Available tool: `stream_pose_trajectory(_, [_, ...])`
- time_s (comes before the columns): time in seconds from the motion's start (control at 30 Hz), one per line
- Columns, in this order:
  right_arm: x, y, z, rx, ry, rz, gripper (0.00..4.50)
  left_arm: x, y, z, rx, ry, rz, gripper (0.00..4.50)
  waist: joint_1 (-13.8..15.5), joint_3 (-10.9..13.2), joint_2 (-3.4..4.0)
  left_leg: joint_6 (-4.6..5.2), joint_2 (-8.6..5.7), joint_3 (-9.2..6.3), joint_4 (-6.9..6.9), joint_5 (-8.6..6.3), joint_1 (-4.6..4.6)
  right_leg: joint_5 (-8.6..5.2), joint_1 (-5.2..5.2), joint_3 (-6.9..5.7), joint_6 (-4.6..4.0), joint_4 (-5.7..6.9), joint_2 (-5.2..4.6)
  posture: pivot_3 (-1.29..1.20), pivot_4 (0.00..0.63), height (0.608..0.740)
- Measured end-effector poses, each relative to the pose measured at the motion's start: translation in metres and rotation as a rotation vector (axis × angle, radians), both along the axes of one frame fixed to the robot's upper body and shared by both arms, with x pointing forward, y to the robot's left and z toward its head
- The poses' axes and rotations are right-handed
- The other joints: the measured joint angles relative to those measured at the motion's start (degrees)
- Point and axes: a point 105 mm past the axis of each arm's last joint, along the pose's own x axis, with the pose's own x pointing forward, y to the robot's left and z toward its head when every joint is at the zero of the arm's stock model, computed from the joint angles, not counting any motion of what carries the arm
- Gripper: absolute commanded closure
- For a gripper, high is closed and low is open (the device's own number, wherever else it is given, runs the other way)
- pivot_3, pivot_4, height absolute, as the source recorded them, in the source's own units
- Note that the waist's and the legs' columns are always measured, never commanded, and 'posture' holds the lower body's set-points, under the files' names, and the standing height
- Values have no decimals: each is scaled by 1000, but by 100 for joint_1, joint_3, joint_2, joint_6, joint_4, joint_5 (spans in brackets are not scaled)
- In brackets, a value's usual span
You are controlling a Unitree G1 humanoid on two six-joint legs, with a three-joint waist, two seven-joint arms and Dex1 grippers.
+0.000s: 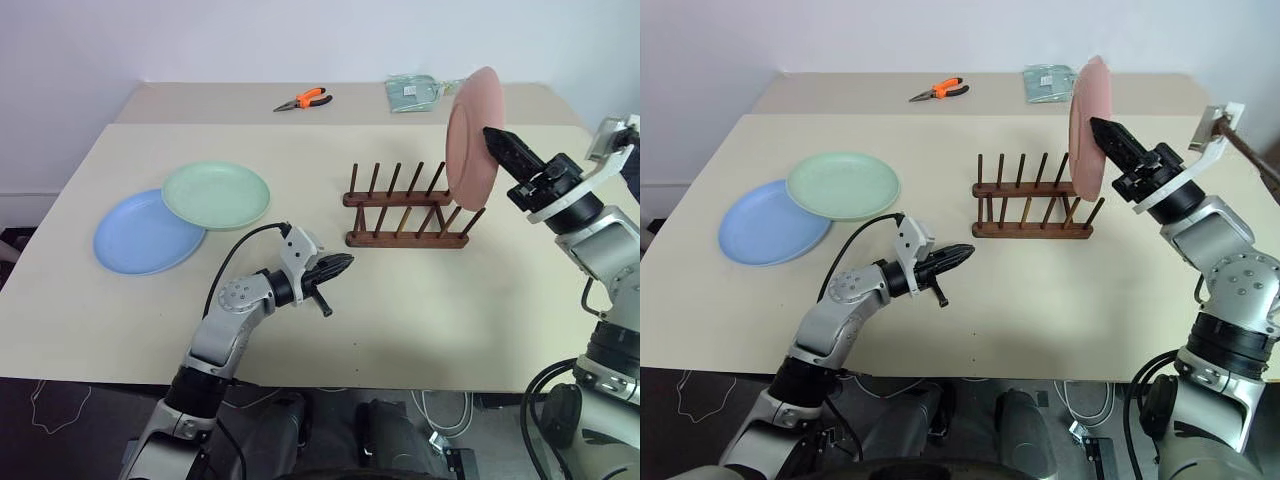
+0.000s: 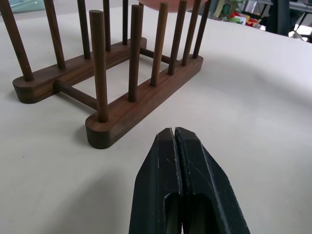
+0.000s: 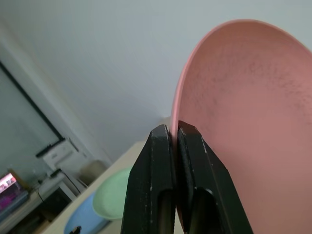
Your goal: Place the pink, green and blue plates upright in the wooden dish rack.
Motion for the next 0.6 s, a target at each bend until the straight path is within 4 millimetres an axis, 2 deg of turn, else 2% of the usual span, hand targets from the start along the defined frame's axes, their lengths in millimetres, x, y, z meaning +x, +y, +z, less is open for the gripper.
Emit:
stream_pose_trajectory(0.1, [0, -5, -3, 8, 11, -7, 4442, 0, 0, 0, 1, 1, -2, 4500, -1, 0, 0, 0, 1, 0, 0, 0, 0, 0, -1, 0, 0, 1, 0, 0, 150, 726])
stream_pose_trajectory(0.13, [-1, -6, -4, 7, 13, -5, 4175, 0, -1, 0, 1, 1, -4, 4500, -1, 0, 0, 0, 1, 0, 0, 0, 0, 0, 0, 0, 0, 1, 0, 0, 150, 726])
stream_pose_trajectory(0.2, [-1, -7, -9, 1, 24, -7, 3499, -1, -2, -1, 2, 3, -10, 4500, -4, 0, 0, 0, 1, 1, 3, 0, 0, 0, 1, 0, 0, 1, 0, 0, 150, 726])
stream_pose_trajectory(0.37, [5, -14, -17, -85, 45, -79, 1030, -2, -3, -1, 2, 4, -15, 4500, -2, 0, 1, 0, 1, 2, 2, 0, 0, 0, -1, 1, 0, 0, 0, 0, 150, 726])
stream_pose_trajectory(0.57, [12, -35, -6, -324, -54, -279, 1030, 0, -1, -1, 10, 4, -11, 4500, 2, 0, 1, 0, 1, 4, 1, 0, -2, 0, -3, 1, 0, 0, 0, 0, 150, 726])
stream_pose_trajectory(0.6, [12, -39, -2, -376, -74, -311, 988, 0, 0, -2, 12, 12, -8, 4246, 1, 0, 1, 0, 0, 3, 2, 0, -2, 0, -3, 1, 0, 0, 0, 0, 150, 726])
